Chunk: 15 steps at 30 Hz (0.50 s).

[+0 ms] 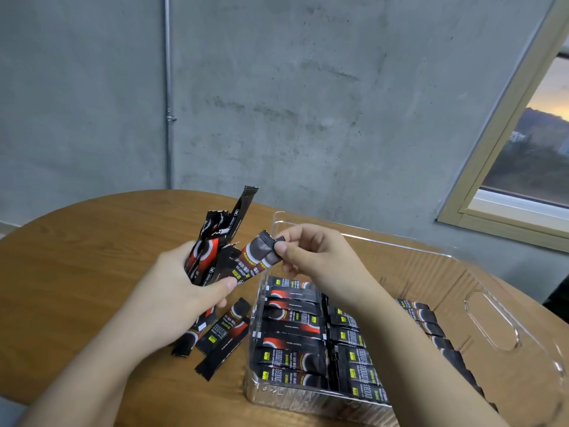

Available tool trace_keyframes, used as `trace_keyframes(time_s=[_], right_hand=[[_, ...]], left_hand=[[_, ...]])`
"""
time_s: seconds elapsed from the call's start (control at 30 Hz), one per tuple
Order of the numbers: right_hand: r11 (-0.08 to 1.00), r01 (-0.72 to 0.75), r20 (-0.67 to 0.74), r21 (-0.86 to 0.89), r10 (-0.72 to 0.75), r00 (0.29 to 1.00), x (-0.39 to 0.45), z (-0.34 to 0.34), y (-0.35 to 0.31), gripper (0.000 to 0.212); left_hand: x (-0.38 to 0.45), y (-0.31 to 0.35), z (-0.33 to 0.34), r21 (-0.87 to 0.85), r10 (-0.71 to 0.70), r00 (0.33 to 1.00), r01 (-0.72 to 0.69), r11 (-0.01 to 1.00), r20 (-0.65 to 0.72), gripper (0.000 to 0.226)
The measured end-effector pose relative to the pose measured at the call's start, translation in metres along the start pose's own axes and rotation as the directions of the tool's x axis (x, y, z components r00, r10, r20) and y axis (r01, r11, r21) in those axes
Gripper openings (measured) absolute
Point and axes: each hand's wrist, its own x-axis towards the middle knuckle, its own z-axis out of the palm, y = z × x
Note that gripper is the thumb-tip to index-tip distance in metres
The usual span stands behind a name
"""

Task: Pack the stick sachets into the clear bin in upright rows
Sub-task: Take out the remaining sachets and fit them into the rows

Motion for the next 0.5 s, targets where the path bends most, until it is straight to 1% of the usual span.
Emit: trace_keyframes(time_s=[0.13, 0.2, 0.23, 0.3, 0.37, 0.43, 0.5], right_hand=[[0.997, -0.006, -0.173, 0.076, 0.019, 0.985, 0.001, -0.015, 0.004, 0.012], [0.994, -0.059, -0.225, 0.09, 0.078, 0.971, 0.0, -0.027, 0.012, 0.011], [0.99, -0.107, -0.234, 0.095, 0.126, 0.964, -0.001, -0.034, 0.017, 0.011], [0.965, -0.254, -0.224, 0.074, 0.264, 0.938, -0.004, -0.044, 0.031, 0.01], [0.91, -0.414, -0.229, -0.014, 0.4, 0.888, -0.006, -0.05, 0.048, 0.01], [0.857, -0.511, -0.254, -0.07, 0.48, 0.84, -0.007, -0.053, 0.065, 0.012], [0.815, -0.568, -0.275, -0.114, 0.524, 0.806, -0.006, -0.053, 0.076, 0.016]], left_hand=[[0.0, -0.002, -0.002, -0.016, -0.018, 1.0, 0.018, 1.0, -0.026, 0.012], [0.0, -0.004, -0.002, -0.031, -0.031, 0.998, 0.03, 0.999, -0.051, 0.012], [0.001, -0.004, -0.003, -0.038, -0.036, 0.997, 0.034, 0.999, -0.062, 0.013], [0.002, -0.005, -0.002, -0.048, -0.043, 0.996, 0.039, 0.998, -0.074, 0.012], [0.002, -0.007, -0.002, -0.046, -0.048, 0.996, 0.045, 0.998, -0.069, 0.012], [0.002, -0.007, -0.001, -0.041, -0.054, 0.997, 0.052, 0.998, -0.056, 0.012], [0.002, -0.007, 0.0, -0.039, -0.055, 0.997, 0.053, 0.998, -0.049, 0.012]])
